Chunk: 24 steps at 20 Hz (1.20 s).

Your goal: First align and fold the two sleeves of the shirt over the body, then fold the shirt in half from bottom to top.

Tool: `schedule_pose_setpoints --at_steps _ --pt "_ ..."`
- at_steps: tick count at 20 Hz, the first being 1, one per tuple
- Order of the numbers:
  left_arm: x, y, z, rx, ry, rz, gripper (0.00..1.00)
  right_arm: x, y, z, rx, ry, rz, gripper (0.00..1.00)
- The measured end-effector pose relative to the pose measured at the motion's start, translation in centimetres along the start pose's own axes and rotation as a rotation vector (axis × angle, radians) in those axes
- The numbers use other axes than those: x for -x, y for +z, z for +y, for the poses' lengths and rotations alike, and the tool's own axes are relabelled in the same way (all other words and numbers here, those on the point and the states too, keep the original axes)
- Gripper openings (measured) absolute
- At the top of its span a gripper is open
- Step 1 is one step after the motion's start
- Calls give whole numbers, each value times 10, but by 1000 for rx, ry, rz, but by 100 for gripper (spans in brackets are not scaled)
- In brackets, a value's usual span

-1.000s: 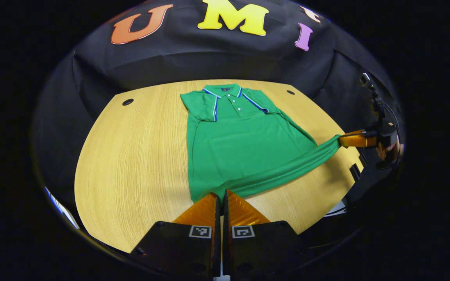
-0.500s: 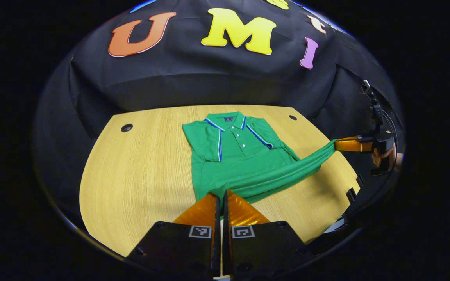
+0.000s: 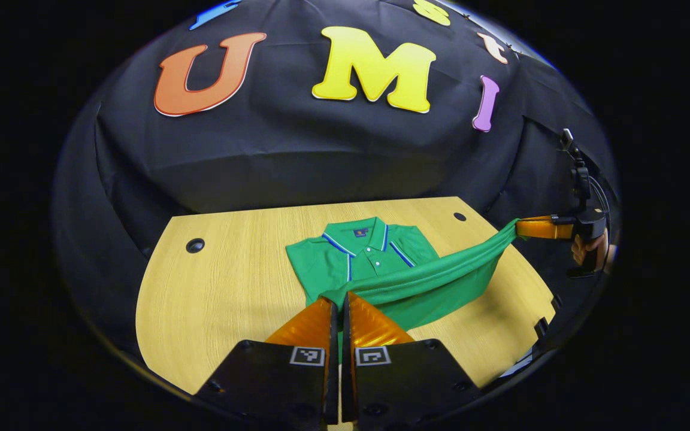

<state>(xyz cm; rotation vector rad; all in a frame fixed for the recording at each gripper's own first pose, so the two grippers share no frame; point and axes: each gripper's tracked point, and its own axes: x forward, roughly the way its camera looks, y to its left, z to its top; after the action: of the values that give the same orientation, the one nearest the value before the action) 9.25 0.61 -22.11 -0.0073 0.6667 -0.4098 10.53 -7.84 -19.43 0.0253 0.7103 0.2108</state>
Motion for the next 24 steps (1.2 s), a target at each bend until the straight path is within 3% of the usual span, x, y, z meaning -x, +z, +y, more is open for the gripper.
schedule_pose_setpoints --at_steps 6,8,10,18,24 --pt "-45 41 20 32 16 -32 5 -47 38 -10 -21 -20 -24 5" --pt "-63 52 28 19 24 -38 5 -66 48 -14 -25 -23 -26 0" --pt "-80 58 33 13 22 -39 5 -87 53 -20 -17 -27 -20 2" --pt "-146 68 66 1 68 -35 5 -168 53 -23 -75 -27 14 2" --pt "-195 52 82 19 110 -7 5 -226 54 -27 0 -51 -6 2"
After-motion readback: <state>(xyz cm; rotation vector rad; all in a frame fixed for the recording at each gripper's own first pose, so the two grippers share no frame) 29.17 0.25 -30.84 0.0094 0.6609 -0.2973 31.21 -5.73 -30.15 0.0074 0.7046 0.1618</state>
